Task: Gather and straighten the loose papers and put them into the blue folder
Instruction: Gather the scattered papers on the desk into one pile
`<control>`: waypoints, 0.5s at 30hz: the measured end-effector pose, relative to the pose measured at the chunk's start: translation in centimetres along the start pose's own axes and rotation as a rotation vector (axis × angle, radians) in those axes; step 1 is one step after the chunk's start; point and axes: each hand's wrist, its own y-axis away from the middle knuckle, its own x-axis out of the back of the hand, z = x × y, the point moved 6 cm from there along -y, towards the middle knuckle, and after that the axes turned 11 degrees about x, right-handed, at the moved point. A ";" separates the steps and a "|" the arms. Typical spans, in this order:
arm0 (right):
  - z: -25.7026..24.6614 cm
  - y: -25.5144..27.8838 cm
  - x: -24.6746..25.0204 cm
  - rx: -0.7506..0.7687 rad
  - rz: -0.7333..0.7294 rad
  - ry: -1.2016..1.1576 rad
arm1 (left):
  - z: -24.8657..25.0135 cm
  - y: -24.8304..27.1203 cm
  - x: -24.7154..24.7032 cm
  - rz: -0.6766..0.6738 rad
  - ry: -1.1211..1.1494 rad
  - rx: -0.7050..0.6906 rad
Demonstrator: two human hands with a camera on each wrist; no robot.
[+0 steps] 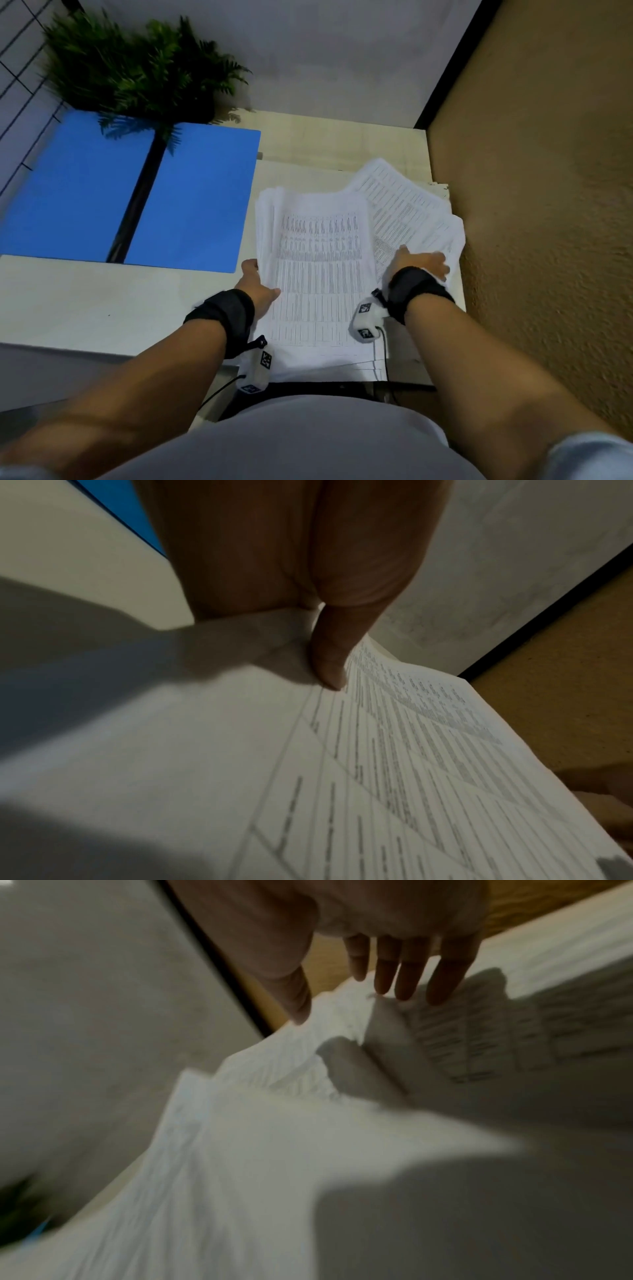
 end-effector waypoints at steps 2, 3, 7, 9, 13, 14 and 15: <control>1.6 -1.7 0.2 -0.103 -0.034 -0.172 | 0.2 -0.1 -0.2 0.020 -0.040 -0.011; 1.8 -2.4 -0.4 -0.086 -0.093 -0.290 | 0.3 -0.1 -0.4 0.025 -0.058 -0.010; 1.5 -3.3 -1.8 0.050 -0.137 -0.604 | 0.4 -0.6 -1.0 0.020 -0.071 -0.010; 1.3 -3.4 -1.6 0.108 -0.094 -0.553 | 0.7 -0.5 -1.1 0.045 -0.069 -0.029; 0.8 -3.9 -0.5 0.294 -0.099 -0.250 | 0.6 -0.6 -1.7 0.078 -0.044 -0.003; 0.7 -3.9 0.0 0.334 -0.081 -0.216 | 0.7 -0.6 -1.7 0.088 -0.024 0.004; 0.7 -3.9 0.4 0.366 -0.054 -0.194 | 0.8 -0.6 -1.8 0.096 -0.007 0.011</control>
